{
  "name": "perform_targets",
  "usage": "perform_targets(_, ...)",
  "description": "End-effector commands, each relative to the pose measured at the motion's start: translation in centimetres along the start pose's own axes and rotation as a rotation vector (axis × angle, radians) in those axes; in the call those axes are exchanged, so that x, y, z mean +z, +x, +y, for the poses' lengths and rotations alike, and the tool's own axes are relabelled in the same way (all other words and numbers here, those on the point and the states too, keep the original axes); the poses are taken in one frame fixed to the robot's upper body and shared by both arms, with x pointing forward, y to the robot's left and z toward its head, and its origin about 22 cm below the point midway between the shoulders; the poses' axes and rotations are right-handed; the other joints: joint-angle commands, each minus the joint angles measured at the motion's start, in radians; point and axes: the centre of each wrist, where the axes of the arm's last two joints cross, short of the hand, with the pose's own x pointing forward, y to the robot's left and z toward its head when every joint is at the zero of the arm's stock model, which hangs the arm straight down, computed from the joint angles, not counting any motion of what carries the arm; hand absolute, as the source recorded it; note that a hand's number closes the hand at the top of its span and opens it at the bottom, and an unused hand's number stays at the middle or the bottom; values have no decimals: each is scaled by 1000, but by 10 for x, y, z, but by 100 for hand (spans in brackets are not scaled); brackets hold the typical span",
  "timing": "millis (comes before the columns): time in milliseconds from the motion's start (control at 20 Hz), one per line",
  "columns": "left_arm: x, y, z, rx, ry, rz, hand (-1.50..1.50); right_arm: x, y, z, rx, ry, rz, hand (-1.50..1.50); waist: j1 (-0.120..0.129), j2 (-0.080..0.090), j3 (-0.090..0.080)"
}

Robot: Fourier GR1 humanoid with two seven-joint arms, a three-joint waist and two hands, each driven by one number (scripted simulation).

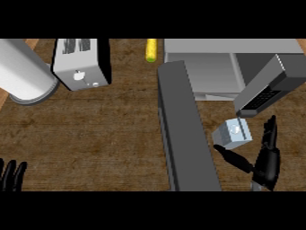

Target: Pick up the milk, place it into the microwave and close the microwave

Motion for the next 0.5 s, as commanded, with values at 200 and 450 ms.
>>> perform_targets(200, 2, 6, 12, -11, 15, 8, -150, -10, -23, 10, -24, 53, 37, -150, 3, 0, 0)
perform_targets(450, -5, -4, 13, -20, 1, 2, -150, -4, -53, -7, -105, 79, 82, -150, 3, 1, 1)
